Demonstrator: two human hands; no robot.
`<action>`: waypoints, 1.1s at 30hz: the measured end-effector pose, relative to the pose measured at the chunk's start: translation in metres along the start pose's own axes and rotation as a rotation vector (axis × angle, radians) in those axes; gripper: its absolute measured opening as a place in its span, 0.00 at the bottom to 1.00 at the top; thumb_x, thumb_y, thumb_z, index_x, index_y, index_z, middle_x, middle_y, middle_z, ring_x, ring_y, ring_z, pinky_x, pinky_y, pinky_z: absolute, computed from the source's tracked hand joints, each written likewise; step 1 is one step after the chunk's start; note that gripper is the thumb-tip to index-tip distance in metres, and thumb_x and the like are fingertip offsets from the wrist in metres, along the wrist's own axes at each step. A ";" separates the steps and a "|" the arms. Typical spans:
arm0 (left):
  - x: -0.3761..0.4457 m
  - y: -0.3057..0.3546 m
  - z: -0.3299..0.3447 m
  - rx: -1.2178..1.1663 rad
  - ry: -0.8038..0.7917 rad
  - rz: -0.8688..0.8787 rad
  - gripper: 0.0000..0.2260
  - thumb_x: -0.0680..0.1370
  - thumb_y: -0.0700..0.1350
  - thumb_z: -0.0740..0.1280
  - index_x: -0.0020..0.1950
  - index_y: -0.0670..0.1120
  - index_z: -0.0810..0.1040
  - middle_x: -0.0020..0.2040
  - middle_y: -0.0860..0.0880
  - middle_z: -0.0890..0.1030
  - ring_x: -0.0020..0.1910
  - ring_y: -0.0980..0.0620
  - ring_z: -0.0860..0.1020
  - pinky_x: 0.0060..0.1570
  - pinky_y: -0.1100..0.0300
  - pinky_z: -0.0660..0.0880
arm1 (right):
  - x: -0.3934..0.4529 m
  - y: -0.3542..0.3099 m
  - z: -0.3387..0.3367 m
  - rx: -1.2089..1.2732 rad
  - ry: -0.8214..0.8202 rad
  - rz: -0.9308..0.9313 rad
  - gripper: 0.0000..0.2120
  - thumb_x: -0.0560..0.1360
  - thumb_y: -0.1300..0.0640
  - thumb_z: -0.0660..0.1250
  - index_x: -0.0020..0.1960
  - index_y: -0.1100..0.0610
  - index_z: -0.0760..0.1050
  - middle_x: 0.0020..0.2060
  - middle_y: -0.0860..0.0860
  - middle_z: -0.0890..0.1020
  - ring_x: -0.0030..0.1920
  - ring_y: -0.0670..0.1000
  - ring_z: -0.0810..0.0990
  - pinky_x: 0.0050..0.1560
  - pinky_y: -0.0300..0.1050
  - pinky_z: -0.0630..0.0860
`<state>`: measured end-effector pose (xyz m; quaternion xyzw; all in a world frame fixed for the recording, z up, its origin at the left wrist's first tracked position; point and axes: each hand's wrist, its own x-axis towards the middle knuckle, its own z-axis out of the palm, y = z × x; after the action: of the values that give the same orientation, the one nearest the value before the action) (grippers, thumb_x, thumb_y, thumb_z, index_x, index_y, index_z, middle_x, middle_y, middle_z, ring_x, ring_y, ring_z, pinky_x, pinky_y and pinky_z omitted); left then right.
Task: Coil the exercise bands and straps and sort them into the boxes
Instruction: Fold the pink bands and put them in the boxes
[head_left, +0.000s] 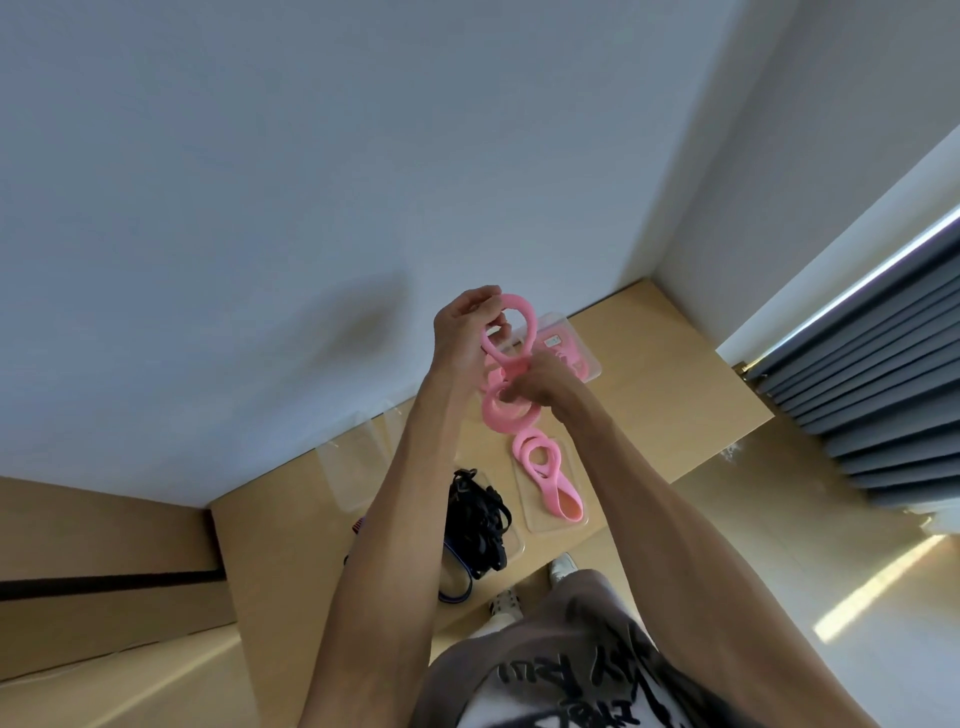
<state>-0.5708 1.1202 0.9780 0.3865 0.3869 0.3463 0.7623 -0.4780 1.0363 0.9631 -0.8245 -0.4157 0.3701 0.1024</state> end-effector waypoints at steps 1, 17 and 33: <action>0.003 0.000 -0.003 0.055 0.073 0.022 0.06 0.72 0.33 0.72 0.48 0.41 0.83 0.39 0.45 0.81 0.33 0.48 0.75 0.36 0.56 0.76 | 0.001 0.002 -0.001 0.079 0.023 0.034 0.10 0.72 0.58 0.73 0.49 0.63 0.78 0.41 0.54 0.76 0.42 0.51 0.74 0.45 0.47 0.74; -0.007 -0.046 0.021 0.412 0.240 -0.344 0.03 0.75 0.37 0.72 0.48 0.40 0.84 0.39 0.41 0.83 0.35 0.45 0.81 0.40 0.56 0.79 | -0.002 0.042 -0.025 0.603 0.077 -0.031 0.18 0.65 0.56 0.79 0.49 0.66 0.79 0.41 0.56 0.84 0.43 0.54 0.81 0.54 0.59 0.78; -0.017 -0.081 0.054 0.157 0.361 -0.105 0.04 0.77 0.36 0.73 0.50 0.42 0.85 0.44 0.44 0.86 0.43 0.47 0.85 0.42 0.56 0.82 | 0.005 0.082 -0.039 0.826 0.004 -0.168 0.23 0.74 0.49 0.74 0.64 0.58 0.76 0.56 0.55 0.82 0.56 0.54 0.82 0.60 0.58 0.79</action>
<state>-0.5137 1.0513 0.9363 0.3555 0.5630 0.3383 0.6650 -0.3989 0.9939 0.9494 -0.6781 -0.2979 0.4946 0.4547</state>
